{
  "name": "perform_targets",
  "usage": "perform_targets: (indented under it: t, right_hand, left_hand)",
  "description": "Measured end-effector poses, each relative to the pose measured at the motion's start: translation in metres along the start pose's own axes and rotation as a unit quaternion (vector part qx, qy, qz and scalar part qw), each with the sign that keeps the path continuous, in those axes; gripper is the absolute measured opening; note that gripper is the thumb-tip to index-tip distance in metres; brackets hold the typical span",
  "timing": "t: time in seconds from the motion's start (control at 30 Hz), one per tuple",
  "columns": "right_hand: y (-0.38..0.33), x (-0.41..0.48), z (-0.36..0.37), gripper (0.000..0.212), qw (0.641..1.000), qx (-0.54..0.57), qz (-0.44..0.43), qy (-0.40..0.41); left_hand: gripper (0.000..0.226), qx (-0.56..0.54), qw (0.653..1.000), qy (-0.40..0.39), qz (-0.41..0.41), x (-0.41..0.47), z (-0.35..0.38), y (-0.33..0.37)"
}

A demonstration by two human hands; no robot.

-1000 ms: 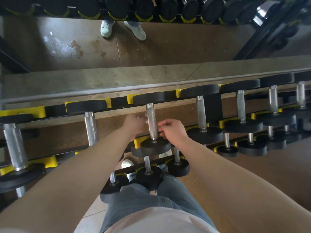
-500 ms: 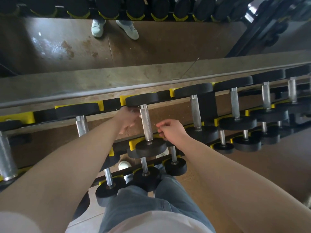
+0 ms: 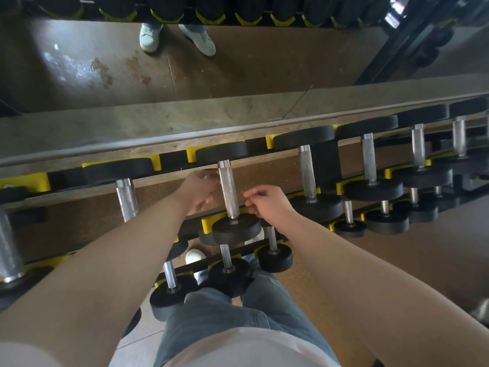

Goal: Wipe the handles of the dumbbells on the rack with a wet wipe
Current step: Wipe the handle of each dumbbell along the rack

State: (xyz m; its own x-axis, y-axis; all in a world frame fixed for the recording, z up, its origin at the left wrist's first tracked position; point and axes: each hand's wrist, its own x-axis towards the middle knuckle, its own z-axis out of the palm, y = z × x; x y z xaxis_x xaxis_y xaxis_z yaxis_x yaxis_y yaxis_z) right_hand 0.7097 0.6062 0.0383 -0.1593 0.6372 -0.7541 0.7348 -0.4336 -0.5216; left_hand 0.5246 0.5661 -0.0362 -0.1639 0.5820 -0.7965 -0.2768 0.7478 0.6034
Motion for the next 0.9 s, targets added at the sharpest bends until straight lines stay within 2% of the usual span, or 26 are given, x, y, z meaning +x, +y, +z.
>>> perform_targets:
  t: [0.07, 0.13, 0.2, 0.23, 0.3, 0.37, 0.43, 0.47, 0.5, 0.57, 0.63, 0.7, 0.77, 0.83, 0.9]
  right_hand:
    - [0.0, 0.001, 0.002, 0.02, 1.0, -0.001, 0.004, 0.0]
    - [-0.001, 0.001, 0.005, 0.02, 1.0, -0.006, 0.011, 0.004]
    - [-0.003, 0.001, 0.009, 0.019, 1.0, -0.012, 0.016, 0.003]
    - [-0.003, 0.001, 0.011, 0.019, 1.0, -0.015, 0.017, 0.0]
    - [-0.006, 0.001, 0.013, 0.018, 1.0, -0.014, 0.015, -0.004]
    - [-0.009, 0.001, 0.012, 0.018, 1.0, 0.003, 0.016, -0.002]
    - [-0.012, 0.001, 0.01, 0.019, 1.0, 0.014, 0.016, -0.001]
    - [-0.012, 0.001, 0.009, 0.019, 1.0, 0.016, 0.016, -0.002]
    - [-0.012, 0.001, 0.009, 0.02, 1.0, 0.017, 0.015, -0.002]
    - [-0.011, 0.001, 0.009, 0.02, 1.0, 0.018, 0.013, -0.004]
    - [-0.01, 0.001, 0.01, 0.019, 1.0, 0.012, 0.015, -0.006]
    - [-0.009, 0.001, 0.011, 0.018, 1.0, 0.007, 0.02, -0.005]
    - [-0.011, 0.001, 0.01, 0.018, 1.0, 0.014, 0.026, -0.005]
    - [-0.012, 0.001, 0.008, 0.02, 0.999, 0.024, 0.027, -0.003]
    - [-0.013, 0.001, 0.005, 0.022, 0.999, 0.029, 0.022, 0.002]
  left_hand:
    - [0.022, 0.144, 0.988, -0.046, -0.006, -0.011, -0.001, -0.005]
    - [0.024, 0.288, 0.953, -0.093, -0.004, -0.018, 0.0, -0.011]
    - [0.025, 0.35, 0.932, -0.093, 0.0, -0.016, 0.003, -0.015]
    - [0.025, 0.352, 0.932, -0.081, -0.005, -0.013, 0.003, -0.015]
    - [0.024, 0.282, 0.958, -0.045, -0.018, -0.008, 0.003, -0.009]
    - [0.018, 0.12, 0.993, -0.006, -0.013, -0.005, 0.001, 0.001]
    - [0.021, -0.023, 0.999, 0.026, 0.005, -0.003, 0.001, 0.008]
    - [0.024, -0.052, 0.998, 0.032, 0.012, -0.002, 0.001, 0.007]
    - [0.025, -0.047, 0.998, 0.033, 0.017, -0.004, 0.002, 0.005]
    - [0.026, 0.071, 0.997, 0.007, 0.013, -0.013, 0.003, -0.003]
    - [0.026, 0.25, 0.966, -0.058, 0.01, -0.024, 0.003, -0.014]
    - [0.027, 0.319, 0.944, -0.087, 0.012, -0.026, 0.004, -0.019]
    - [0.025, 0.242, 0.968, -0.066, 0.0, -0.02, 0.004, -0.013]
    - [0.026, 0.077, 0.997, -0.006, -0.014, -0.007, 0.004, -0.001]
    - [0.024, -0.05, 0.998, 0.021, -0.014, -0.001, 0.005, 0.008]
